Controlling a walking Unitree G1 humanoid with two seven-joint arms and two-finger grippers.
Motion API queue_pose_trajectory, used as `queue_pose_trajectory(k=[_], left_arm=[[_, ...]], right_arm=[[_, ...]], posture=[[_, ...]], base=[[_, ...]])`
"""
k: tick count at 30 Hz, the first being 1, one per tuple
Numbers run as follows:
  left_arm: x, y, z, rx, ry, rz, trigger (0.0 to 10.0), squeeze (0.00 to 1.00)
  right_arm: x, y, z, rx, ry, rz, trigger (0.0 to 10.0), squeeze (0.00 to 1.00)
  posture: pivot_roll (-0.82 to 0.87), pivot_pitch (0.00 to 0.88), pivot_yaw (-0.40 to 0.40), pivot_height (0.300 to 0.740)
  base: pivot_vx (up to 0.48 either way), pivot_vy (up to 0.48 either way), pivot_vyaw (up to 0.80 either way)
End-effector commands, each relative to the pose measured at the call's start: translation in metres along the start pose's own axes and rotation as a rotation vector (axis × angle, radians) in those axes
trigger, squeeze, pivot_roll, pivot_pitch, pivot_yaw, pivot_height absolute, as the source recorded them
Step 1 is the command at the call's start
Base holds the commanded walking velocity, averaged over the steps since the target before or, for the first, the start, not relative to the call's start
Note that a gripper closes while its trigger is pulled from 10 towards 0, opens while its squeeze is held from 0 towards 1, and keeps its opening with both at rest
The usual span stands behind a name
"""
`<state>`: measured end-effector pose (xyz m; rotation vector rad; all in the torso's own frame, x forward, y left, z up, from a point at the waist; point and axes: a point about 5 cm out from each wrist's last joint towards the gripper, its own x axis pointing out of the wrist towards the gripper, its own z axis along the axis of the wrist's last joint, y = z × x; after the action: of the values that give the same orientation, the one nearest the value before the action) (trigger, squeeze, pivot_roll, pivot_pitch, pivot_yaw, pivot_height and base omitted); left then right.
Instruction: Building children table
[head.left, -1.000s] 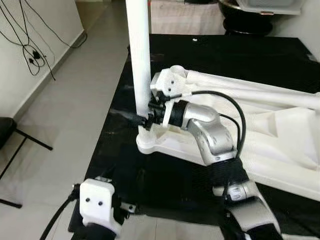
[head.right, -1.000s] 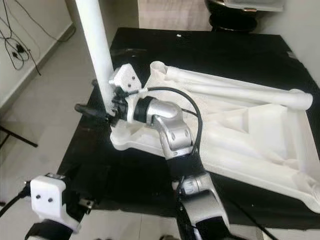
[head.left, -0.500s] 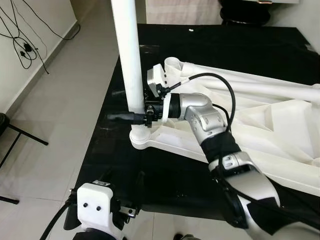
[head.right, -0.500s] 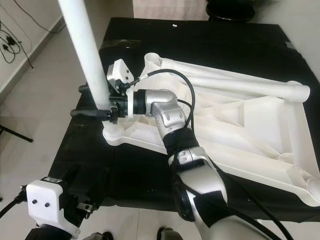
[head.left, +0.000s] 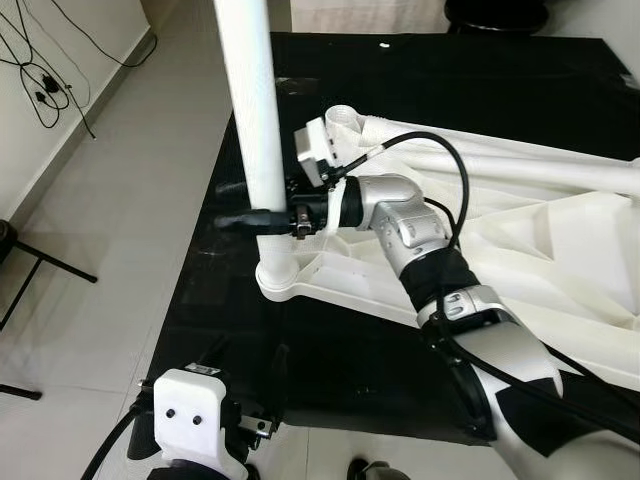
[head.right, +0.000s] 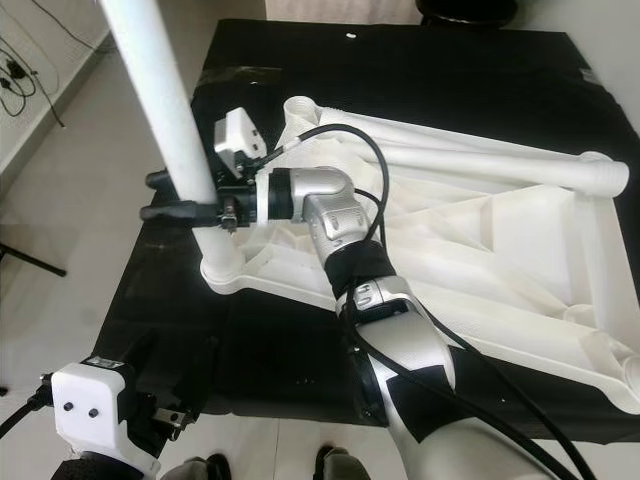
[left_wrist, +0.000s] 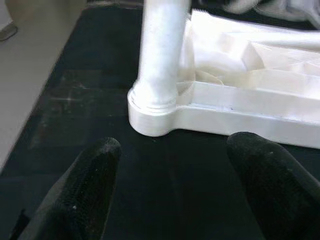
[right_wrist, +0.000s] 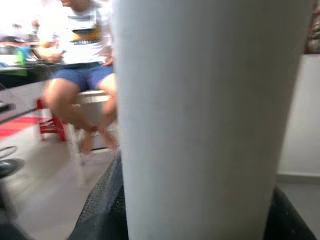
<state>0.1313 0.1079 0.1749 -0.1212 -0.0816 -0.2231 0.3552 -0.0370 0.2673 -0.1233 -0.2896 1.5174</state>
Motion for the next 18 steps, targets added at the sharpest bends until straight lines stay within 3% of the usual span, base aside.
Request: queue_pose_trajectory(k=[1,2,4,5,6,8,9,12,15,18], left_arm=[[-0.002,0.000,-0.002,0.001,0.018,0.005,10.0,0.00],[-0.002,0.000,-0.002,0.002,0.016,0.005,10.0,0.00],[-0.002,0.001,-0.002,0.002,0.016,0.005,10.0,0.00],[-0.001,0.002,-0.002,0.004,0.014,0.007,10.0,0.00],[-0.001,0.002,-0.002,0.004,0.014,0.007,10.0,0.00],[0.001,0.004,-0.001,0.007,0.009,0.009,10.0,0.00],[0.002,0.005,-0.002,0.010,0.007,0.009,10.0,0.00],[0.004,0.006,-0.003,0.012,0.004,0.009,10.0,0.00],[0.009,0.008,-0.005,0.018,-0.001,0.009,10.0,0.00],[0.011,0.009,-0.005,0.020,-0.005,0.013,10.0,0.00]], right_arm=[[-0.014,0.000,-0.010,0.020,0.027,-0.117,0.0,0.00],[-0.029,0.003,-0.021,0.073,0.081,-0.306,0.0,0.00],[-0.031,0.004,-0.023,0.087,0.095,-0.347,0.0,0.00],[-0.037,0.019,-0.039,0.124,0.154,-0.664,0.0,0.00],[-0.037,0.019,-0.039,0.124,0.154,-0.664,0.0,0.00],[-0.053,0.061,-0.052,0.108,0.266,-0.997,0.0,0.00],[-0.050,0.068,-0.054,0.102,0.275,-1.049,0.0,0.00],[-0.041,0.066,-0.054,0.077,0.258,-1.018,0.0,0.00],[-0.022,0.051,-0.051,0.060,0.211,-0.980,0.0,0.00],[-0.012,0.052,-0.048,0.077,0.209,-0.942,0.0,0.00]], posture=[[0.13,0.250,-0.053,0.740],[0.13,0.246,-0.060,0.740],[0.13,0.246,-0.060,0.740],[0.11,0.235,-0.062,0.740],[0.11,0.235,-0.062,0.740],[0.11,0.234,-0.053,0.740],[0.11,0.222,-0.041,0.740],[0.10,0.200,-0.035,0.740],[0.11,0.185,-0.037,0.740],[0.11,0.174,-0.041,0.740]], base=[[0.000,0.000,0.00],[0.000,0.000,0.00],[0.000,0.000,0.00],[0.000,0.000,0.00],[0.000,0.000,0.00],[0.000,0.000,0.00],[0.000,0.000,0.00],[0.000,0.000,0.00],[0.000,0.000,0.00],[0.000,0.000,0.00]])
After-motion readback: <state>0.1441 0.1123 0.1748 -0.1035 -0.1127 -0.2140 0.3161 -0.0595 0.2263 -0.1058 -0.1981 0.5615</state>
